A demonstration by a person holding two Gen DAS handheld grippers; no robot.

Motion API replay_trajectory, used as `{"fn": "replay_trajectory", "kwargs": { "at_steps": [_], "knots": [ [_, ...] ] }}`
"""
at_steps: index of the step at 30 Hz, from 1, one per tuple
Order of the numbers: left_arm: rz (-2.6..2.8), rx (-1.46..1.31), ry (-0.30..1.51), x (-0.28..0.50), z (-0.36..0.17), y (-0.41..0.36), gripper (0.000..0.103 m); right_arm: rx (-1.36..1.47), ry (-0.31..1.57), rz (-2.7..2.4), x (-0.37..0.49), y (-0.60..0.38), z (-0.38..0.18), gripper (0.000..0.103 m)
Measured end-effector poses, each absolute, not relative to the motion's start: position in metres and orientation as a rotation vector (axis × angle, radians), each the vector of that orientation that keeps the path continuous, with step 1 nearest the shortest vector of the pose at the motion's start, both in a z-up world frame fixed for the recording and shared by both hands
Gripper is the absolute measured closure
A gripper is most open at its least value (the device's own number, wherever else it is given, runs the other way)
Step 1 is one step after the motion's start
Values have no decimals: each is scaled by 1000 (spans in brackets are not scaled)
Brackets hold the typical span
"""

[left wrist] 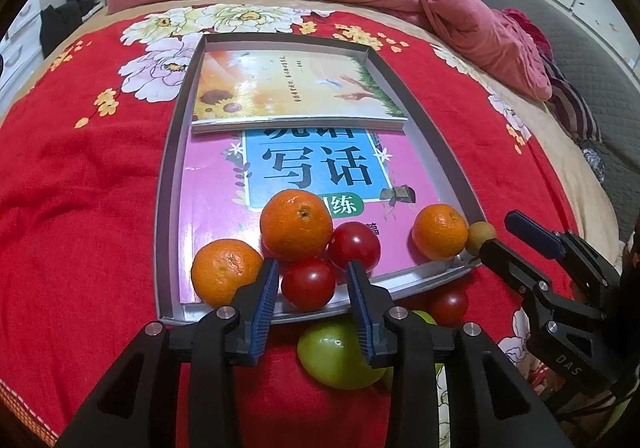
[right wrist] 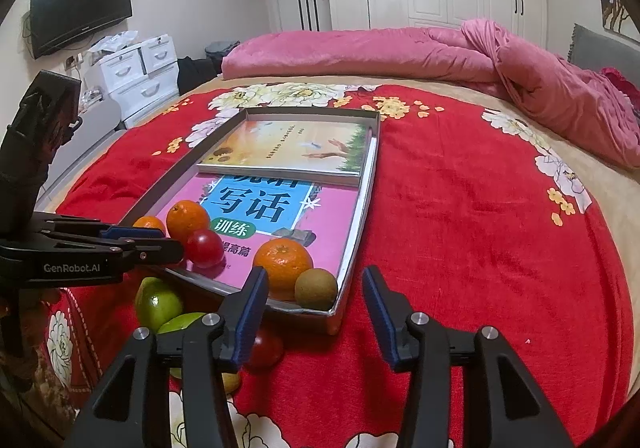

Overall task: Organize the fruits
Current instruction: 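Lower the kiwi onto the tray and open the right gripper while the left releases the tomato, then pull both open tools back toward the remaining fruit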

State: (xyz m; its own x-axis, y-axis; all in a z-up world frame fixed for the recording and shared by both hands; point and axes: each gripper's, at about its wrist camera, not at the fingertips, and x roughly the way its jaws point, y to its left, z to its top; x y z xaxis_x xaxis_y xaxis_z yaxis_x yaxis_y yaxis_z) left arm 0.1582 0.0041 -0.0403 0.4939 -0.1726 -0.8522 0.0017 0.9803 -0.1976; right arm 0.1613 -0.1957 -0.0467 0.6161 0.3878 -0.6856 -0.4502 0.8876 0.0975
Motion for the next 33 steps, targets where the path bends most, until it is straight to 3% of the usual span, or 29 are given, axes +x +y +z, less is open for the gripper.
{"fn": "replay_trajectory", "kwargs": {
  "at_steps": [19,22,27,30,33],
  "knots": [
    [-121,-196,1035,149,-32,2,44,-76,741,468,159,-199,-40,43],
    [-117,-193,1031,148,-30,2,42,-63,741,467,159,-201,-40,36],
    [-117,-208,1023,146,-25,4,41,-55,736,463,159,-202,-38,32],
    [-114,-216,1008,144,-20,7,30,-49,732,456,159,-204,-37,31],
    [-119,-218,998,143,-16,8,30,-37,723,456,159,-206,-35,24]
  ]
}}
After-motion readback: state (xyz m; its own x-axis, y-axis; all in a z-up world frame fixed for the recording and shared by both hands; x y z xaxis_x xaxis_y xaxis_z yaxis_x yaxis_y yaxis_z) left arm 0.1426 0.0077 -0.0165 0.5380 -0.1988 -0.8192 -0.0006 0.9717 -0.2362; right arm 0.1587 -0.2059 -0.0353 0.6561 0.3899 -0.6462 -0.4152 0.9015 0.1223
